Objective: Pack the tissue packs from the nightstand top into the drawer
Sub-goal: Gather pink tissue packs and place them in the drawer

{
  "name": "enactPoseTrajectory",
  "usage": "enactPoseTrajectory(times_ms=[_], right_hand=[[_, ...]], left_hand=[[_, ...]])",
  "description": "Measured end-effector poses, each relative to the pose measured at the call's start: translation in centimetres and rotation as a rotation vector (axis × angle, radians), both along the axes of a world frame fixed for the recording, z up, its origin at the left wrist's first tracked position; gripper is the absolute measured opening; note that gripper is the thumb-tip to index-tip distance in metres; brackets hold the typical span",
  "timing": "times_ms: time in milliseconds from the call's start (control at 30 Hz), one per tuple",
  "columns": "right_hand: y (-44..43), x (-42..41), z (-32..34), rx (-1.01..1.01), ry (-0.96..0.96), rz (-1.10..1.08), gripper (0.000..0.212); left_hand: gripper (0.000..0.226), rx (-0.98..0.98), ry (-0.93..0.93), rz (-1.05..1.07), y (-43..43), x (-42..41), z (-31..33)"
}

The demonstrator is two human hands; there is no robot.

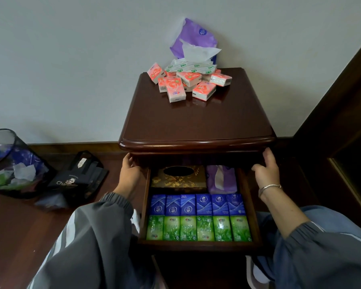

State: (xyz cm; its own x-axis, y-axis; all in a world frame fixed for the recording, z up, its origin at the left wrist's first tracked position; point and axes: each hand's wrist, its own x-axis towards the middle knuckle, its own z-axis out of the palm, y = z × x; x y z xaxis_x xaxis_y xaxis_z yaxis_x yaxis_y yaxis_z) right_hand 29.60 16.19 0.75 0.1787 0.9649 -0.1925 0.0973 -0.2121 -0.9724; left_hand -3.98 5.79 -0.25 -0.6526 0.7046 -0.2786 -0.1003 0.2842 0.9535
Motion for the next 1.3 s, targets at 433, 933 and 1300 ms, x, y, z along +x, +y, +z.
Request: enactPoseTrajectory(times_ms=[433, 933, 1300], right_hand=[[-3.7, 7.5, 4.7, -0.257, -0.043, 0.228, 0.027], [-12.6, 12.2, 6.2, -0.399, -0.194, 0.318, 0.024], [-14.3, 12.1, 8.1, -0.423, -0.366, 0.41, 0.026]], left_hand=[[0.051, -0.376, -0.111, -0.231, -6.6, -3.8, 3.2], [0.04, -0.542, 0.017, -0.378, -16.6, -1.1, 3.5], [0.042, -0.578, 0.005, -0.358, -18.0, -0.3, 3.9]])
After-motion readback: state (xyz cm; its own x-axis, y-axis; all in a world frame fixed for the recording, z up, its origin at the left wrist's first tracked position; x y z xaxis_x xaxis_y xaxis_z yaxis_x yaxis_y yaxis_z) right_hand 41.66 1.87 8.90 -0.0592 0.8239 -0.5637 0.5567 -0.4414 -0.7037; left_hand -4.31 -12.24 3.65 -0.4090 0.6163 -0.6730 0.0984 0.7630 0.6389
